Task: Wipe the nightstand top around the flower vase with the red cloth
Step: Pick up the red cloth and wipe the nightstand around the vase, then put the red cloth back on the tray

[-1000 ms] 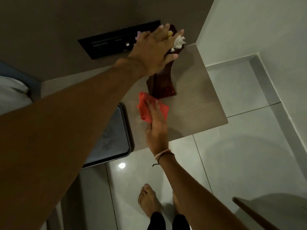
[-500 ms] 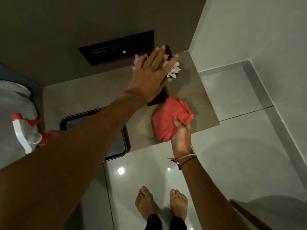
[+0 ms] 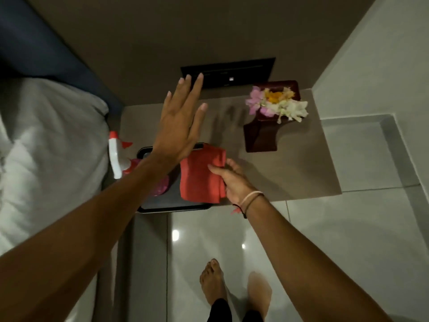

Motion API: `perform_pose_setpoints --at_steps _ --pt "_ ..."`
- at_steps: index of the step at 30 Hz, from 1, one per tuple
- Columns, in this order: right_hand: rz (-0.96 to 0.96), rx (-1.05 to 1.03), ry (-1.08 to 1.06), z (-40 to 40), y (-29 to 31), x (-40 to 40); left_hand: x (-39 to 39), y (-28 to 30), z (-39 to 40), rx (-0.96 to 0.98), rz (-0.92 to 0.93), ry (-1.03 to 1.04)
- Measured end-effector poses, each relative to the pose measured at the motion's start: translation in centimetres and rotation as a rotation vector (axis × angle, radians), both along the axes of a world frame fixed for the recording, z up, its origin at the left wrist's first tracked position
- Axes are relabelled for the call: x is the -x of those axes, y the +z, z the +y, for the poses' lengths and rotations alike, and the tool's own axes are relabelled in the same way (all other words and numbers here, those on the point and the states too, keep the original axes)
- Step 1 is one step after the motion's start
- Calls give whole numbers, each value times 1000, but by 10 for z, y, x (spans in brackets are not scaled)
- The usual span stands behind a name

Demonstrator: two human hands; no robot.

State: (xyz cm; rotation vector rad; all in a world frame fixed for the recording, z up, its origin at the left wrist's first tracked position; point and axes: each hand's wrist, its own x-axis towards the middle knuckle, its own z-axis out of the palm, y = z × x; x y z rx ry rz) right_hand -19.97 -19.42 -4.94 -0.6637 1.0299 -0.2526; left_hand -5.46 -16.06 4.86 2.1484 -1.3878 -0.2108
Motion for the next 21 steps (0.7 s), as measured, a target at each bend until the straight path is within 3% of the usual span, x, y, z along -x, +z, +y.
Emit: perform_pose_setpoints --at_steps 2,4,6,10,13,17,19,21 --pt "137 127 142 1 1 -36 -26 -1 20 16 18 94" --pt "301 403 275 -16 -4 -36 -22 -6 19 -3 16 84" --pt "444 668 278 -45 -9 -9 -4 -13 -3 -12 38 26" --pt "569 1067 300 -45 -13 32 -4 -30 6 -101 -78 19" --pt "828 1346 425 -50 -11 61 -7 -43 15 -200 -197 0" --pt "1039 1400 426 -87 4 99 14 -51 -5 -248 -226 -70" --pt "911 1333 327 -107 11 109 27 -53 -17 -238 -134 -88" --pt "637 1173 188 -123 17 110 41 -54 -31 -196 135 -87"
